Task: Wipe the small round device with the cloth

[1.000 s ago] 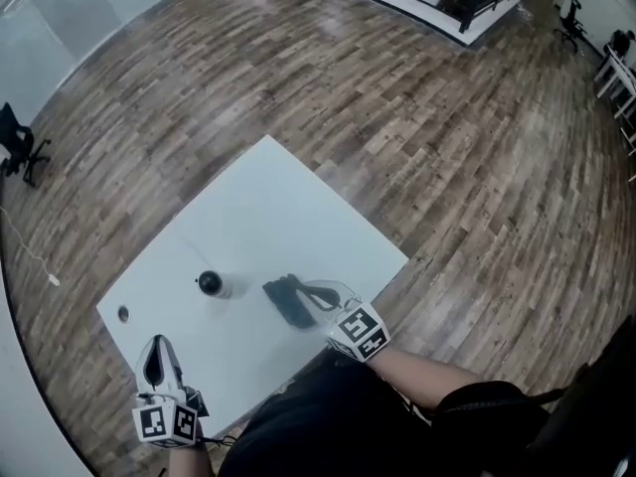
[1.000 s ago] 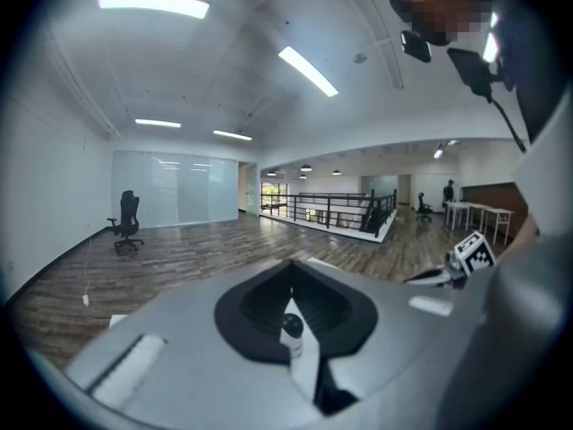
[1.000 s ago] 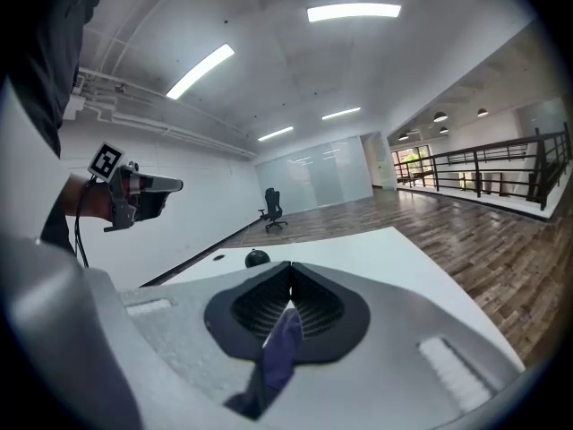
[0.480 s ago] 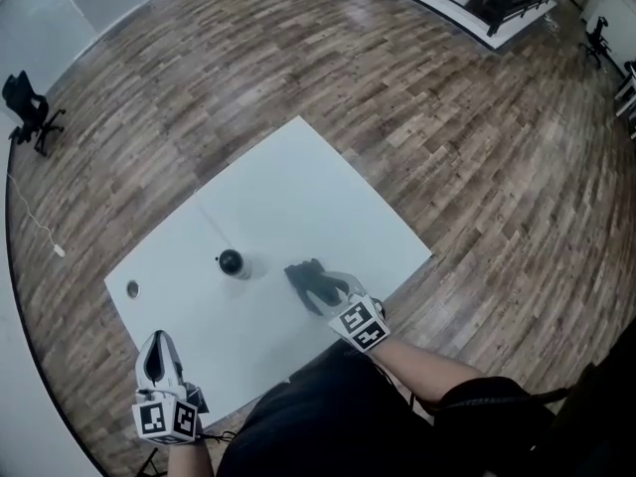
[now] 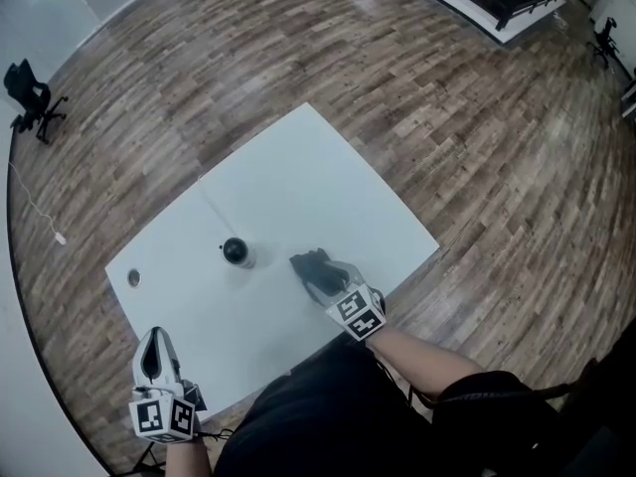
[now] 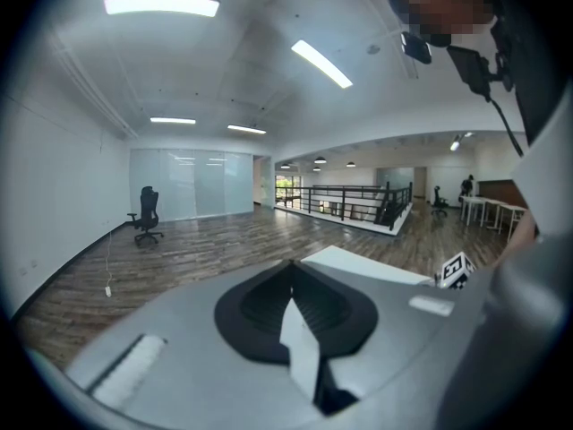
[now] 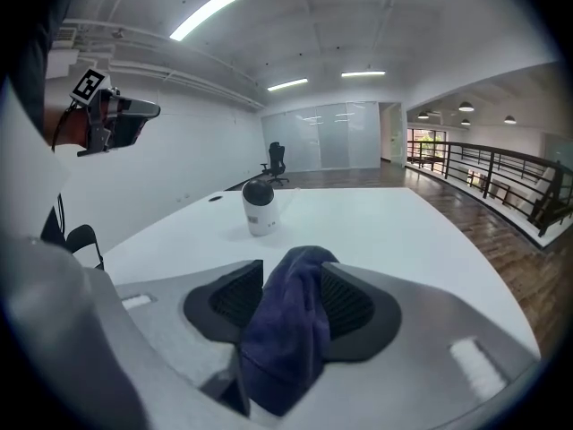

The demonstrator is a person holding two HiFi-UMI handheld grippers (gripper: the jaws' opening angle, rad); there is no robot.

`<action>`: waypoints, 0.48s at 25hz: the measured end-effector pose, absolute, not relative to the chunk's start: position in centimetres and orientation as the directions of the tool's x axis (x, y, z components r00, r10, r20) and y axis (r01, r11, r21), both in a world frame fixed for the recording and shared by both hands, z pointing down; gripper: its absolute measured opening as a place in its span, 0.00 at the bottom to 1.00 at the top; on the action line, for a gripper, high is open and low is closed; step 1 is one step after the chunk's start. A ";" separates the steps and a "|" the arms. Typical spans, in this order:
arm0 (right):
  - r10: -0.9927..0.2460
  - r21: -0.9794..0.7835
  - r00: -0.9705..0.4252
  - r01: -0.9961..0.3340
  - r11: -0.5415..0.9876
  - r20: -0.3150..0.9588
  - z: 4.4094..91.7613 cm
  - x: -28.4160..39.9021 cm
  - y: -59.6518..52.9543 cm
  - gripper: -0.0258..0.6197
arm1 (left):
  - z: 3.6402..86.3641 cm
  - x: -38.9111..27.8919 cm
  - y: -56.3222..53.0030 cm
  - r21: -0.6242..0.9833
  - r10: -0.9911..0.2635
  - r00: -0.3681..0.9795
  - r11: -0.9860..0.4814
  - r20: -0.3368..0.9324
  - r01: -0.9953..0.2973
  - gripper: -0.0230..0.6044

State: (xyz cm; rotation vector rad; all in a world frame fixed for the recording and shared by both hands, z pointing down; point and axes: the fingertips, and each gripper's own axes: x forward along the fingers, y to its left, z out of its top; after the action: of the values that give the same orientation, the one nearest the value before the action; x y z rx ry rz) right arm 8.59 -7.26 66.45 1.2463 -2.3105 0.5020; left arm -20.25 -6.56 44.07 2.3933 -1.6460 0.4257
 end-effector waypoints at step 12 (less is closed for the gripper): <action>-0.640 -0.098 -0.440 -0.862 0.497 0.629 68.9 9.4 -7.3 0.35 | 44.1 -20.9 -5.5 0.022 -0.882 0.300 -0.314 0.364 -0.949 0.05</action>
State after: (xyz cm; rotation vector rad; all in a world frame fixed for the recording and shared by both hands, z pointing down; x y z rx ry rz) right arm 9.36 -7.30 68.93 1.2317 -2.2207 0.5600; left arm -20.86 -5.50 44.12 2.3344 -1.6802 0.4211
